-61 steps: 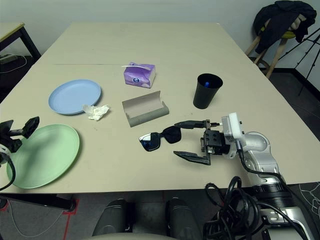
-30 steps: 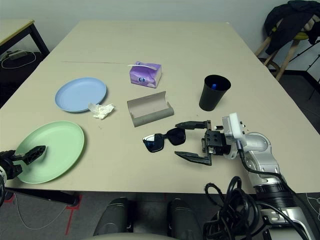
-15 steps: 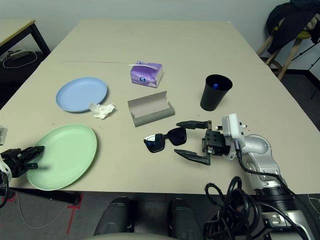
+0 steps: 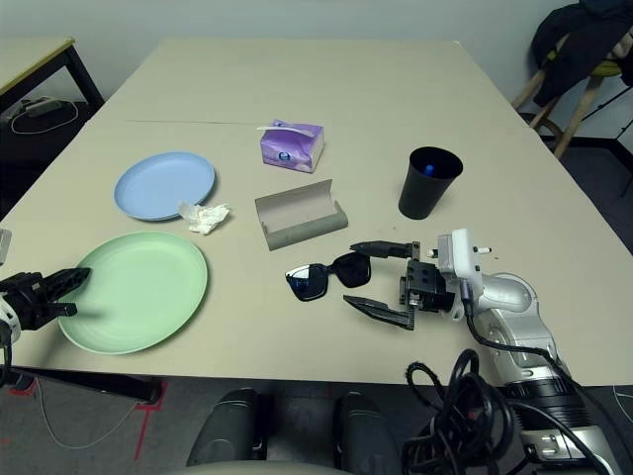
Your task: Organize and tidy the items on the table.
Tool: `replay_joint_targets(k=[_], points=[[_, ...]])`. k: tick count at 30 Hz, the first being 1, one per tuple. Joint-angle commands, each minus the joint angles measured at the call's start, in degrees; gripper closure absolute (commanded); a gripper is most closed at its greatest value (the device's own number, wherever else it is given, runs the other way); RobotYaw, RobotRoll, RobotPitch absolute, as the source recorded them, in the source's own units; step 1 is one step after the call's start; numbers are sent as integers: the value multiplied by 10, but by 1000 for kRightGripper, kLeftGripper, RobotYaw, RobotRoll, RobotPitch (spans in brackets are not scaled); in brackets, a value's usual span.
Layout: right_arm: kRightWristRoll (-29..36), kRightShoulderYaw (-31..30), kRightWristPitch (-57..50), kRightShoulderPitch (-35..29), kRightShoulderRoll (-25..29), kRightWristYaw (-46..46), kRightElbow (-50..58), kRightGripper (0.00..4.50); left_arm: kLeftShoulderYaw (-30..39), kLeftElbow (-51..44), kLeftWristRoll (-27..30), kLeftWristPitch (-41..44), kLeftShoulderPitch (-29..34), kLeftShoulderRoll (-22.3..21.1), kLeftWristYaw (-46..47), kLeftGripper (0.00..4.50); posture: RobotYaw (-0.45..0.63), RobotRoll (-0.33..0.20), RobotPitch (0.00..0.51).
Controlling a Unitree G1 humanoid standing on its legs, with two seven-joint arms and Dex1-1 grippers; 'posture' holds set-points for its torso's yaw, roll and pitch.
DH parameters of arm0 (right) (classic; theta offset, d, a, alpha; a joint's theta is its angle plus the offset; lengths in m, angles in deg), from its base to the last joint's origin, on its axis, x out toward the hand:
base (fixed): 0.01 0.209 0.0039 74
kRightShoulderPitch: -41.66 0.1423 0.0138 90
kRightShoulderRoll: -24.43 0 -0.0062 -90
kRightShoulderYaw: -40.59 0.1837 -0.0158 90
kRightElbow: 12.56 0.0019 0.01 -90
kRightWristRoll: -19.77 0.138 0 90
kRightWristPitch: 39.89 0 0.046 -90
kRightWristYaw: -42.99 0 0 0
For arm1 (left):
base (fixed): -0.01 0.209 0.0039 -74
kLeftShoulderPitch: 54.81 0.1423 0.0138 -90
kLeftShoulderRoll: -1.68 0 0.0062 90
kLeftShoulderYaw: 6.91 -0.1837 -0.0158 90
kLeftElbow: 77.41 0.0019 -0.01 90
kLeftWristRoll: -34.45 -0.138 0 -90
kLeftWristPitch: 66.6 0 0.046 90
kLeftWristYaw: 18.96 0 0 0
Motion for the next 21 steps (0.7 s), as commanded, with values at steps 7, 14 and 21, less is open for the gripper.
replay_joint_targets(k=[7,14,21], points=[[-8,-5,1,-6,4,-2,4,0,62,4,68,55,-25,-46,-41,4489,145,0,84],[-9,-4,1,-2,7,2,-3,0,89,28,97,79,-125,-39,16,4489,136,0,92],[-10,-4,1,-1,6,1,-4,0,54,25,65,48,-220,9,115,4489,133,0,93]])
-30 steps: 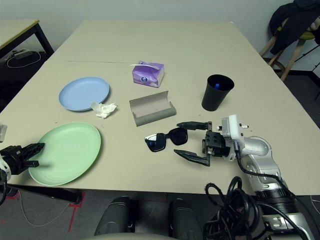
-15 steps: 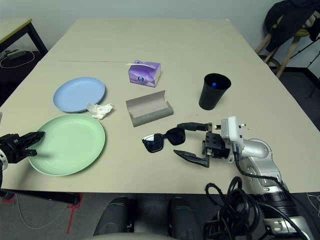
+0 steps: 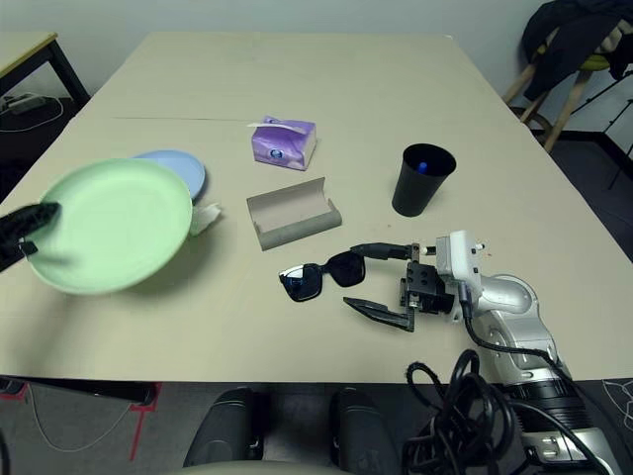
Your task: Organize and tidy the items on the table.
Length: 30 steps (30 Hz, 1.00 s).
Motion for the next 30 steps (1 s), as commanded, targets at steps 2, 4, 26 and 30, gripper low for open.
replay_joint_targets(k=[2,4,26,30], points=[[-3,-4,0,-1,6,0,-2,0,-35,13,-38,-34,-40,20,57,4489,133,0,93],[-4,-3,0,-3,6,-1,0,0,-60,19,-64,-52,-59,30,84,4489,124,0,94],[-5,-1,-4,-31,10,-26,31,0,-239,221,-286,-231,-219,106,186,4489,66,0,99],[-5,-1,-4,-37,11,-31,37,0,-262,252,-320,-263,-228,110,188,4489,66,0,99]])
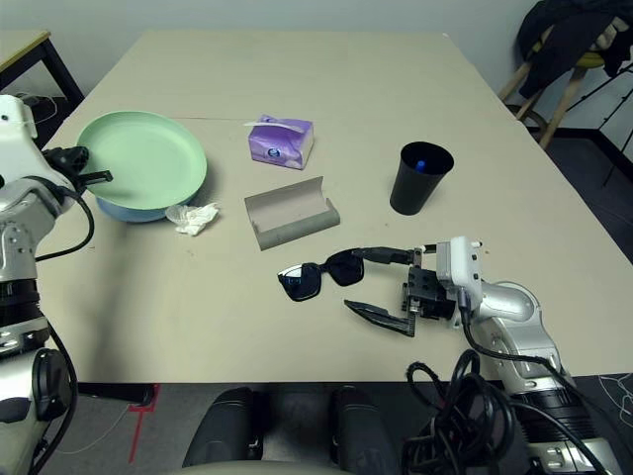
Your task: Organize and tidy the items on the table.
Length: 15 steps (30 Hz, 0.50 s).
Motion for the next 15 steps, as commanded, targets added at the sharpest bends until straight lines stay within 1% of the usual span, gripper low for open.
replay_joint_targets(k=[1,2,6,15], points=[[-1,-1,-3,-10,6,-4,10,0,-19,32,-32,-32,-14,6,5,4489,52,0,100],[-1,-1,-4,-11,6,-7,12,0,-27,40,-44,-42,-17,3,7,4489,52,0,100],[0,1,-5,-20,9,-11,21,0,-29,77,-63,-57,-37,3,17,4489,41,0,102],[2,3,-6,-29,16,-18,30,0,-27,112,-81,-71,-53,1,18,4489,33,0,102]])
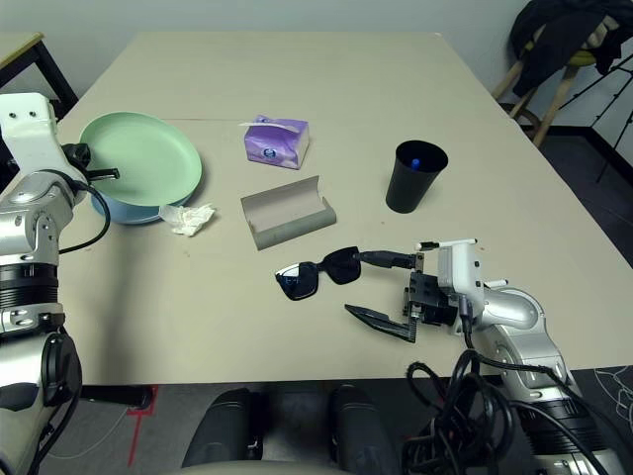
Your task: Organize and tidy the items on the table.
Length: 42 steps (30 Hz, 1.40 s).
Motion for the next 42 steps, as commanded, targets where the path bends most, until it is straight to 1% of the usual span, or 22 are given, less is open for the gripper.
replay_joint_targets(k=[1,10,18,21,25,30,31,35,37,39,42], points=[[1,3,-2,-5,5,-4,9,0,-3,12,-13,-7,-5,-2,0,4489,27,0,101],[1,1,0,-5,7,-5,9,0,-8,11,-41,9,3,-13,4,4489,36,0,103],[1,-3,0,0,6,-2,6,0,-15,-31,-53,51,17,-7,0,4489,45,0,104],[1,-3,0,2,6,-1,5,0,-18,-41,-57,61,20,-7,-1,3633,45,0,104],[0,-4,0,5,6,0,2,0,-19,-47,-57,73,21,-8,-3,2136,49,0,104],[0,-4,0,7,7,2,0,0,-21,-63,-59,81,27,-12,-7,133,51,0,104],[0,-4,0,7,7,2,0,0,-21,-69,-59,83,30,-13,-9,58,51,0,104],[0,-4,0,10,6,3,-1,0,-14,-89,-54,87,39,-14,-16,58,54,0,103],[0,-4,0,11,6,3,-2,0,-5,-121,-39,85,56,-16,-36,58,58,0,103],[0,-3,0,12,5,3,-3,0,9,-153,-18,85,75,-13,-59,58,58,0,103],[0,-3,0,13,5,3,-5,0,45,-208,34,111,105,8,-88,58,62,0,103]])
